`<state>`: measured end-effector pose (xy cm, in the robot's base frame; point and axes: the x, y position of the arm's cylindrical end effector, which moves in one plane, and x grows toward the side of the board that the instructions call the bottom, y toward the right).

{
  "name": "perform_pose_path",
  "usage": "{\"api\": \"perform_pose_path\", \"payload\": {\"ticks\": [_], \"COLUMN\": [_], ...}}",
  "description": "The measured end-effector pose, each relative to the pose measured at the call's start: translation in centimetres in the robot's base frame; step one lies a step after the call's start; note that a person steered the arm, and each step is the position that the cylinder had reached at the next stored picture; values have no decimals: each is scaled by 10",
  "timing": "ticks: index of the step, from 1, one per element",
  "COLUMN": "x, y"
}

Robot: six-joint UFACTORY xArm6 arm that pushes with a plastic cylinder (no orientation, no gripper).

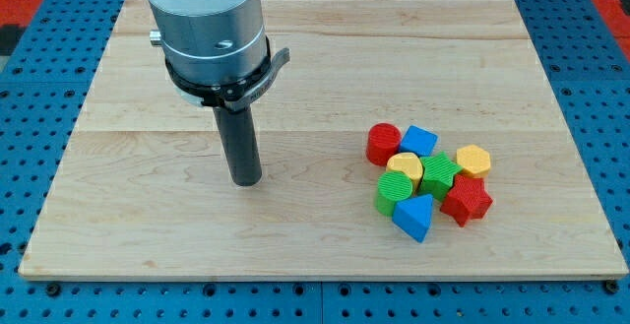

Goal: Point your arm at the triangle

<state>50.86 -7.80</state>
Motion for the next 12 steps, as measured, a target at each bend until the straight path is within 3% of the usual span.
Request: {"api": "perform_pose_path", "payload": {"ticks": [2,3,8,10,12], "x": [-19,-24,-25,108,110], "y": [-3,-37,-21,24,153]}}
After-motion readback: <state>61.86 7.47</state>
